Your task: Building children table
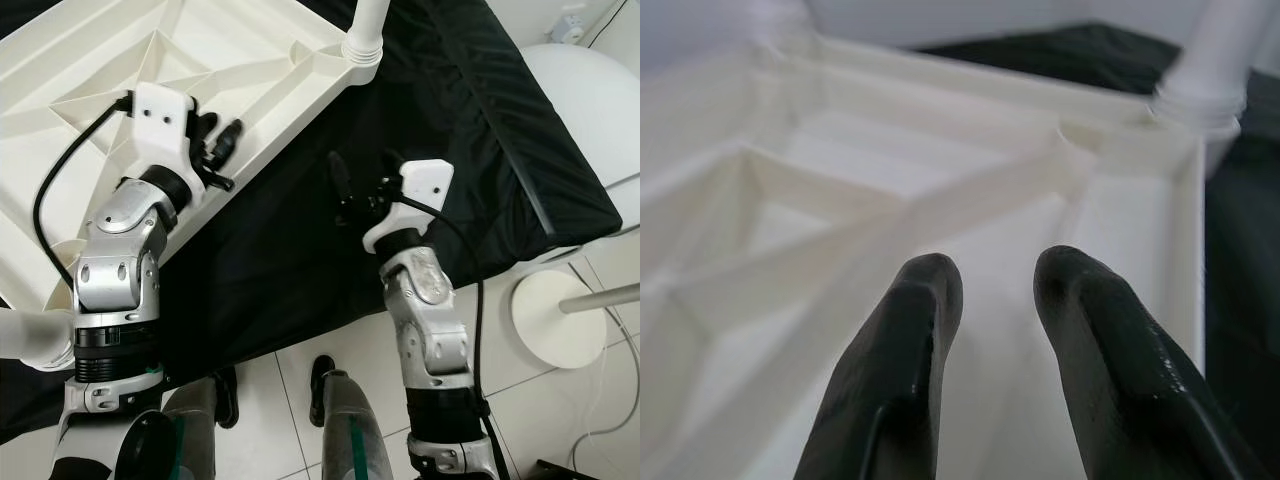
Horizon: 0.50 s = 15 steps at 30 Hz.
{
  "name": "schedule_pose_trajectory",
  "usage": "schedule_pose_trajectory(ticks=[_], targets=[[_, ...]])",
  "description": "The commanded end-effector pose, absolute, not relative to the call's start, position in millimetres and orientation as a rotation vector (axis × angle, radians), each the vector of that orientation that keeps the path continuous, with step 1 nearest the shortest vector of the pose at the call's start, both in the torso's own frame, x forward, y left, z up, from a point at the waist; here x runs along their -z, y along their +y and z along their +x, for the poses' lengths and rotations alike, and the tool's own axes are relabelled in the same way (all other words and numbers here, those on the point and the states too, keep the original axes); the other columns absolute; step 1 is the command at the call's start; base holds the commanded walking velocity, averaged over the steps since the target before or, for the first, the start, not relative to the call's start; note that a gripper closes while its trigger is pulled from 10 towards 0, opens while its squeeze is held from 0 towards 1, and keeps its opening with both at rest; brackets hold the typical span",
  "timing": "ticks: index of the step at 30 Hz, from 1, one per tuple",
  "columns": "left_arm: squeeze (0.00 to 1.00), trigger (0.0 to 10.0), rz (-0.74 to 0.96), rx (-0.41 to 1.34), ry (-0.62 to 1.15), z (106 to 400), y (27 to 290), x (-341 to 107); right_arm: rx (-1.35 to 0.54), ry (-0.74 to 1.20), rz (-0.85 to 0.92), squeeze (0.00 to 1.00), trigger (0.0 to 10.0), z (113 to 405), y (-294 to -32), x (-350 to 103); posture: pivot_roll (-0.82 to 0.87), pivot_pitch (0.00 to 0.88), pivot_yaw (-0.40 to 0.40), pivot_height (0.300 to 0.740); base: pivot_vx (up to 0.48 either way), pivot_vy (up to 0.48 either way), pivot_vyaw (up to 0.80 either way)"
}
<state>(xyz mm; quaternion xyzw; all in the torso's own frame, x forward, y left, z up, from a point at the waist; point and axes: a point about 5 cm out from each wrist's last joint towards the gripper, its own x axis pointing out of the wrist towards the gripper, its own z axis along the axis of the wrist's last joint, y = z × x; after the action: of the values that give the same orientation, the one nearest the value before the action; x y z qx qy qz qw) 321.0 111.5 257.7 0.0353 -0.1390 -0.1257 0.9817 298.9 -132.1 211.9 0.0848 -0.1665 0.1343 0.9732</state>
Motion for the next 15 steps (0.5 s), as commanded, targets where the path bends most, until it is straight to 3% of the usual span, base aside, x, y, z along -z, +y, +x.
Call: schedule_pose_trajectory(ticks=[1, 10, 15], targets=[[0.0, 10.0, 0.047, 0.222, -0.325, 317.2, 106.5, -259.3, -0.227, -0.334, 0.156, 0.0, 10.0, 301.7, -138.5, -208.8, 0.03, 0.184, -0.036, 0.74, 0.0, 0.0, 0.0], [0.0, 10.0, 0.096, 0.088, -0.317, 323.2, 114.8, -247.9, -0.16, -0.376, 0.112, 0.0, 10.0, 312.0, -146.7, -209.8, 0.03, 0.145, -0.045, 0.74, 0.0, 0.0, 0.0], [0.0, 10.0, 0.04, 0.06, -0.241, 320.2, 118.1, -225.5, -0.161, -0.371, 0.109, 0.0, 10.0, 314.5, -146.4, -201.9, 0.04, 0.117, -0.05, 0.74, 0.0, 0.0, 0.0]])
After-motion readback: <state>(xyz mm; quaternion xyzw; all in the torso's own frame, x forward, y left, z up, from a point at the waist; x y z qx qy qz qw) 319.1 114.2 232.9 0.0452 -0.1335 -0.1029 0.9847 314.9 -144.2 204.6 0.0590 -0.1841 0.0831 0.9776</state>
